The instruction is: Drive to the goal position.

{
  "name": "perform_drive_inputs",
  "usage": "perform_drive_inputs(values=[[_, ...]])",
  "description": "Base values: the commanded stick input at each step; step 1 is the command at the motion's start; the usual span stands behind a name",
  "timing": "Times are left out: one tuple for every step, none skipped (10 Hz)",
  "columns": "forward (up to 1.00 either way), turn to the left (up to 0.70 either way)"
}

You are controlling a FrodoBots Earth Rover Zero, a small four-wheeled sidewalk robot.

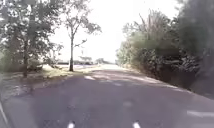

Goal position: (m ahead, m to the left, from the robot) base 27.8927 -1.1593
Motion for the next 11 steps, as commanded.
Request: perform_drive_inputs(values=[[0.7, 0.0], [0.7, 0.0], [0.7, 0.0], [0.7, 0.0], [0.7, 0.0], [0.7, 0.0], [0.7, 0.0], [0.7, 0.0], [0.7, 0.0], [0.7, 0.0], [0.7, 0.0]])
